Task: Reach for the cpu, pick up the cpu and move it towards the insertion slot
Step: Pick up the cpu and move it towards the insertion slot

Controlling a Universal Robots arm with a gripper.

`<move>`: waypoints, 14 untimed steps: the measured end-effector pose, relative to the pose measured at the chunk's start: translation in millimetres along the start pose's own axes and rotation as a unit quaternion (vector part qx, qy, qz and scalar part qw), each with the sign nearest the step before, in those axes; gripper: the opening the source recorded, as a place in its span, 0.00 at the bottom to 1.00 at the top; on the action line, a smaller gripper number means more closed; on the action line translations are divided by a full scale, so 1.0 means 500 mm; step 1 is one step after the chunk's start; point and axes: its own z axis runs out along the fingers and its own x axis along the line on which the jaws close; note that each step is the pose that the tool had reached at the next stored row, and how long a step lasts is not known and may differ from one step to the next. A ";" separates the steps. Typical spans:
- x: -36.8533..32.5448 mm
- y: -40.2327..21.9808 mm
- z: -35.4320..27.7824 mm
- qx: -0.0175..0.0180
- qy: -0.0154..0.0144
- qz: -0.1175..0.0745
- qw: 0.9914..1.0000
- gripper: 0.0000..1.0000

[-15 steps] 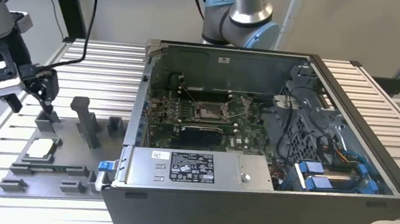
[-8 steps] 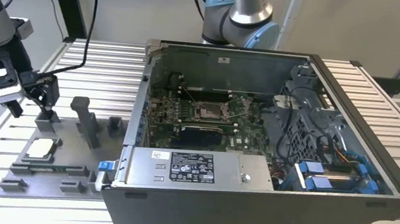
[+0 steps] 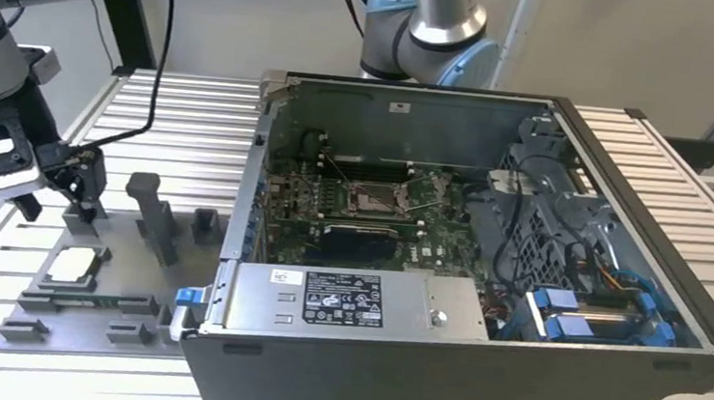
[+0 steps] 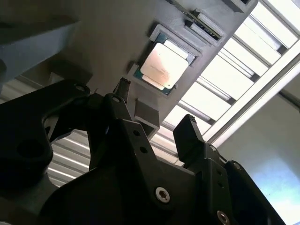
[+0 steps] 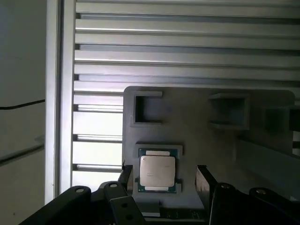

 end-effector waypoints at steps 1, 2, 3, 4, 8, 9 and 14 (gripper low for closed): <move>0.000 -0.002 0.003 0.000 0.000 0.000 1.000 1.00; 0.000 -0.004 0.007 0.000 0.000 0.000 1.000 1.00; 0.000 -0.007 0.010 0.000 0.000 0.000 1.000 1.00; 0.000 -0.009 0.014 0.000 0.000 0.000 1.000 1.00; 0.000 -0.017 0.028 0.000 0.000 0.000 1.000 1.00; 0.000 -0.018 0.032 0.000 0.000 0.000 1.000 1.00; 0.001 -0.020 0.050 0.000 -0.001 0.000 1.000 1.00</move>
